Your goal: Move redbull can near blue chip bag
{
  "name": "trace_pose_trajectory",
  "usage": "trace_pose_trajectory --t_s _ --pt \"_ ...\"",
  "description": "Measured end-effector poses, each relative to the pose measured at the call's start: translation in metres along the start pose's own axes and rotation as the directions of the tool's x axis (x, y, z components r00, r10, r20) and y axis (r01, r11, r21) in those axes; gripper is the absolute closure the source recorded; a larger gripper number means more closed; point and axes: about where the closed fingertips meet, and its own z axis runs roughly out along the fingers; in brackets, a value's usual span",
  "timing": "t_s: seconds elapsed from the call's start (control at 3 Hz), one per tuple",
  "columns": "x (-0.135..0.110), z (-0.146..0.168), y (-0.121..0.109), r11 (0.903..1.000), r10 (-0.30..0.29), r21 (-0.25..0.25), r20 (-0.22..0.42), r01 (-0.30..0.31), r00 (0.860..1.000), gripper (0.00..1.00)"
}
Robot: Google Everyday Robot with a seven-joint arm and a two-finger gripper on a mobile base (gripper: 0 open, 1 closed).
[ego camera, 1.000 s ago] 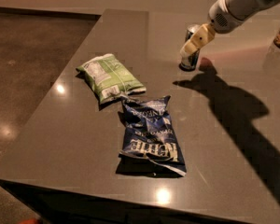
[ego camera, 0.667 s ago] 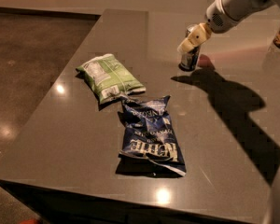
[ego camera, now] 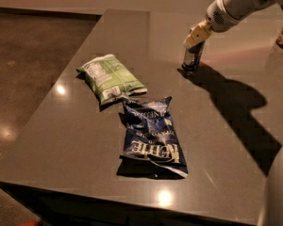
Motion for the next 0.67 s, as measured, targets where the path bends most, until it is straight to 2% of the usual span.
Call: trace_pose_trajectory --t_s 0.67 --pt "0.008 -0.037 0.024 0.9990 -0.015 -0.041 0.036 0.017 0.999 0.88"
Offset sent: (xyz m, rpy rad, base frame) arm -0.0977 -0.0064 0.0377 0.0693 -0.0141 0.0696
